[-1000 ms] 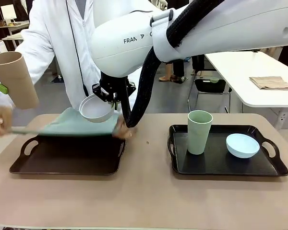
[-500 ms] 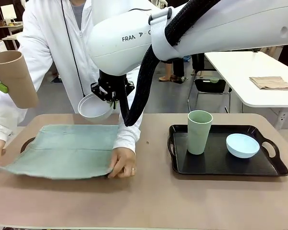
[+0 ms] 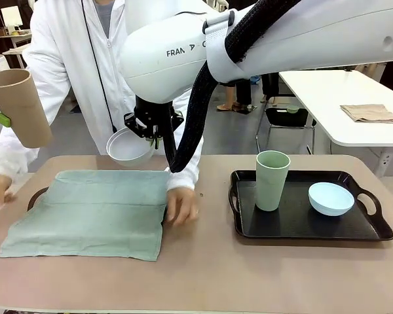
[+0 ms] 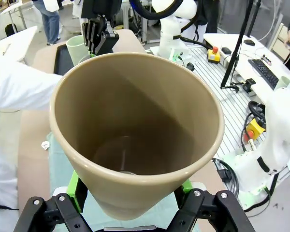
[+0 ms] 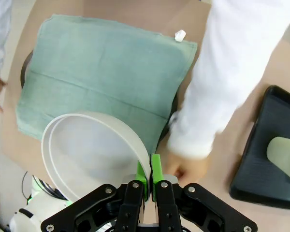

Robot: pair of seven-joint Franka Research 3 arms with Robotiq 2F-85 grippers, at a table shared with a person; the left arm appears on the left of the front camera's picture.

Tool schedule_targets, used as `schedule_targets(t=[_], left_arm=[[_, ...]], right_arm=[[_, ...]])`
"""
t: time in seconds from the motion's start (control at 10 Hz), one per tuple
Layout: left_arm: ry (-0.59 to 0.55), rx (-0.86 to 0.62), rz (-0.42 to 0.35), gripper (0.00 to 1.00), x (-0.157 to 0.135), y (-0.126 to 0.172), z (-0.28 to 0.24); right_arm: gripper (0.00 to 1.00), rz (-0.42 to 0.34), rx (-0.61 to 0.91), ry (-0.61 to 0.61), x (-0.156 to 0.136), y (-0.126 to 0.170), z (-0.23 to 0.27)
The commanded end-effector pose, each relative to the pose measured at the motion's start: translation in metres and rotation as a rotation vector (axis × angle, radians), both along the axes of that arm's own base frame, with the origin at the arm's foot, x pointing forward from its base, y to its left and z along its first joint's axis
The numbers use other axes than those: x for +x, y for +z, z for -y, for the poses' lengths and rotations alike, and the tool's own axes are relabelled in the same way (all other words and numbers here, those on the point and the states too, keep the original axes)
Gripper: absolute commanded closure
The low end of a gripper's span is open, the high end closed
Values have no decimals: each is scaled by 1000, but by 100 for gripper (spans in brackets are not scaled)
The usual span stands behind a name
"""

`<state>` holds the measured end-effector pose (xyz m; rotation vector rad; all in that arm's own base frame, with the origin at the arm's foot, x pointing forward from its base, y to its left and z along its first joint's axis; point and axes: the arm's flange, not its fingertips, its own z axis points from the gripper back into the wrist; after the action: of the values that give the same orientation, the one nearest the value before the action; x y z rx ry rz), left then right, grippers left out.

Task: Set up a tray with a mat and arrange the tableware.
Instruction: Place the Picnic Bowl and Reusable plastic cup back onto the Handle tray in front of the human's position.

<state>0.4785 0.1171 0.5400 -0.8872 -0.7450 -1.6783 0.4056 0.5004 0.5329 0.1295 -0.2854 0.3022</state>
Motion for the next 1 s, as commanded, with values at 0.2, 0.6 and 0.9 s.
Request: schedule_targets(t=[0.2,0.6,0.9], left_arm=[[-11,-4,13,100,-1,5,0],[-11,-4,13,100,-1,5,0],[-11,-4,13,100,-1,5,0]], right_arm=[[100,8,-12,-4,-1,0,-1],[100,8,-12,-4,-1,0,-1],[100,8,-12,-4,-1,0,-1]])
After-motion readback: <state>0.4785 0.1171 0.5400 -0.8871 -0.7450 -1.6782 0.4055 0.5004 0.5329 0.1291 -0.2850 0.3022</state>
